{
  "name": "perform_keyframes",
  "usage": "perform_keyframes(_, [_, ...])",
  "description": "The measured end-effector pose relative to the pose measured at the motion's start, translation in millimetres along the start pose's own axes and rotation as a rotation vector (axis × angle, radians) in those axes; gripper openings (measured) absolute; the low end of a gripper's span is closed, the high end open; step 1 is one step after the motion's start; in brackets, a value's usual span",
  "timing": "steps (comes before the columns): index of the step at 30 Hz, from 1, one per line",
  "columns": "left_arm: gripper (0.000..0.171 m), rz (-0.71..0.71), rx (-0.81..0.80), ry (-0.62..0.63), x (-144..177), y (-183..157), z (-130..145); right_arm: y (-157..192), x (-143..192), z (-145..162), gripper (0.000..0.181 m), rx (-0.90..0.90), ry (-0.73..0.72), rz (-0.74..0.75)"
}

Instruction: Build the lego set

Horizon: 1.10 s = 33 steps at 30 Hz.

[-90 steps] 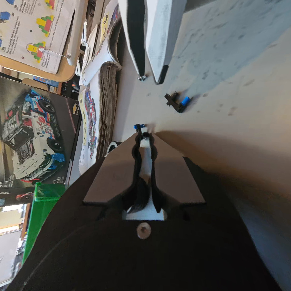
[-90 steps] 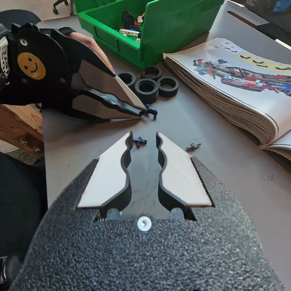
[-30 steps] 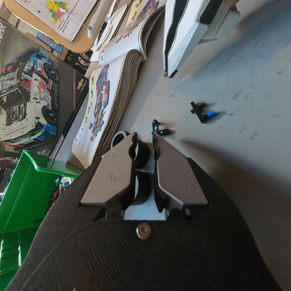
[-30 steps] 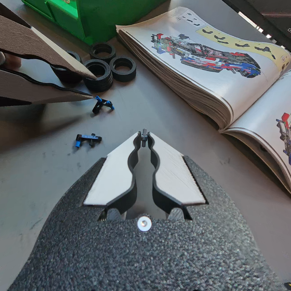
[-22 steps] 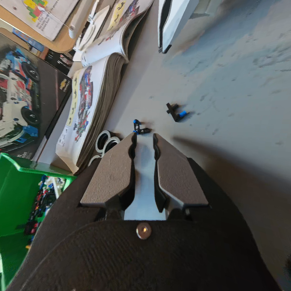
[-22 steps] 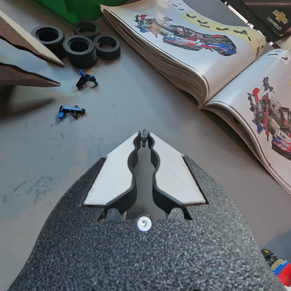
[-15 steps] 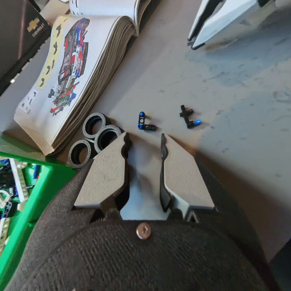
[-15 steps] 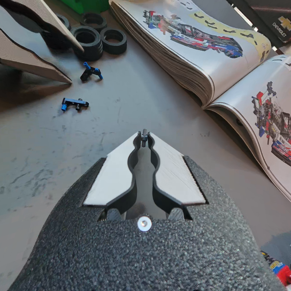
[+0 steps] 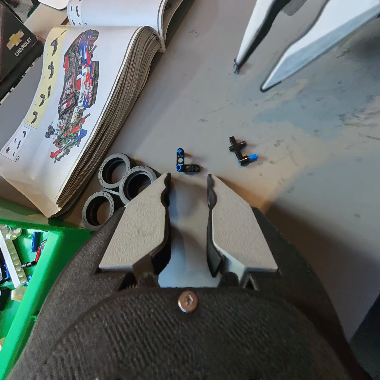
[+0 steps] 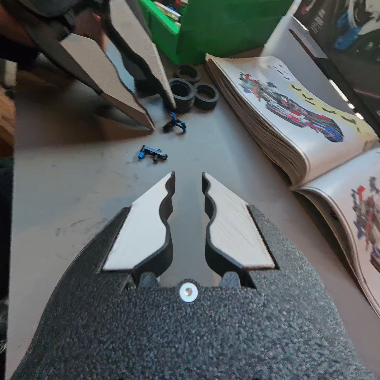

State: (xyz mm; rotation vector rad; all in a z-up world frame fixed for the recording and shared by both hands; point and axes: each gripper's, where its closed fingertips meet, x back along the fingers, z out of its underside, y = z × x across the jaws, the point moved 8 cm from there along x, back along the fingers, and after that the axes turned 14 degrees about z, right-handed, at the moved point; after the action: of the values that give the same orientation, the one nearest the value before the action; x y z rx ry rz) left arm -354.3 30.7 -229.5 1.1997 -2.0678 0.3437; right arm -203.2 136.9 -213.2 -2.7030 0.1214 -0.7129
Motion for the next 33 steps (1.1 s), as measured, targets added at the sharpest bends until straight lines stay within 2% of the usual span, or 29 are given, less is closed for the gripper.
perform_keyframes(4, [0.035, 0.022, -0.007, -0.016, 2, -1, 0, 16, -15, -8, 0.024, 0.079, 0.047, -0.153])
perform_keyframes(9, [0.032, 0.038, 0.002, -0.028, 3, 1, 1, 17, -27, -19, 0.021, 0.078, 0.014, -0.161])
perform_keyframes(16, [0.024, 0.028, 0.002, -0.095, 9, 4, 0, 17, -21, -12, 0.023, 0.041, -0.019, -0.199])
perform_keyframes(21, [0.024, 0.037, 0.004, -0.127, 12, 6, 0, 18, -32, -10, 0.031, 0.034, 0.058, -0.281])
perform_keyframes(33, [0.020, 0.030, -0.045, -0.170, 16, 5, -2, 21, -48, -11, 0.027, 0.003, 0.135, -0.379])
